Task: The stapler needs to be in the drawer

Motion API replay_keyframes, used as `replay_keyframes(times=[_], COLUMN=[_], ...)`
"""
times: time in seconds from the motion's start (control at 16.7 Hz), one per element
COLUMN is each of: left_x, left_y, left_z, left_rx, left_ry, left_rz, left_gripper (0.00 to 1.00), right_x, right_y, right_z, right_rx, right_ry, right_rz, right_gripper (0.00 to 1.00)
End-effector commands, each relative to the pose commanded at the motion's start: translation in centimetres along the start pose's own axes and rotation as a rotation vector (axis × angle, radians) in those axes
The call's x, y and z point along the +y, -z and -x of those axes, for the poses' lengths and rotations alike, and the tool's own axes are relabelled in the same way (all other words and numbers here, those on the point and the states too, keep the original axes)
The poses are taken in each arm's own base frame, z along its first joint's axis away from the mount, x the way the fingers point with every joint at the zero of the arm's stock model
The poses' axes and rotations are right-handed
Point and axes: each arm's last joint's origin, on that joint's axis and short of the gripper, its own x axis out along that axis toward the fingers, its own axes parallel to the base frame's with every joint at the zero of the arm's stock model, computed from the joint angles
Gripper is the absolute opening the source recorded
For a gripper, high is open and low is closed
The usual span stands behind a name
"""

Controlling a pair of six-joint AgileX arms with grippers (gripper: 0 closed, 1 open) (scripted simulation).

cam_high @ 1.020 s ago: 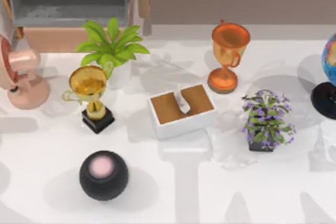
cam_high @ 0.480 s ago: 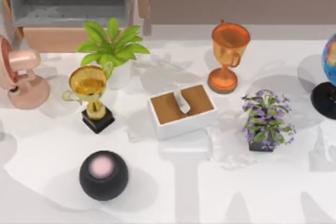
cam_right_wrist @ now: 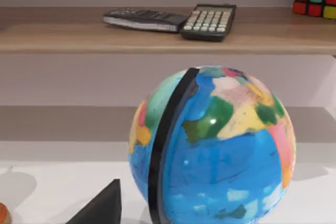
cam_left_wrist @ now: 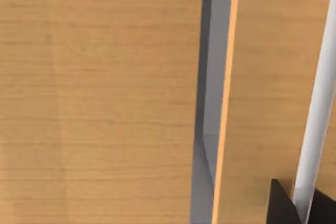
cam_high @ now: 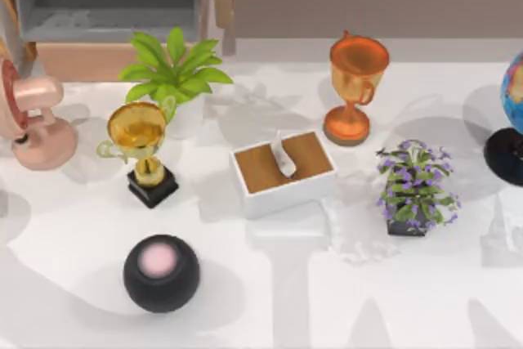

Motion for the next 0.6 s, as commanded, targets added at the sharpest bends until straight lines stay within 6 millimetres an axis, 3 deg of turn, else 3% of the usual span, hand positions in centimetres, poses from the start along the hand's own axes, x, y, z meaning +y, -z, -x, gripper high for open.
replay_keyframes(times=[0.36, 0.6], left_x=[0.6, 0.4], left_y=[0.2, 0.0], left_z=[-5.0, -5.9], left_rx=[0.004, 0.004], left_ry=[-0.019, -0.006], left_rz=[-0.009, -0.002], left_gripper=[0.00, 0.00], right_x=[0.0, 0.0], right_y=[0.0, 0.0], right_z=[0.0, 0.0], right_rx=[0.000, 0.000], right_ry=[0.000, 0.000], right_rz=[0.000, 0.000], right_gripper=[1.00, 1.00])
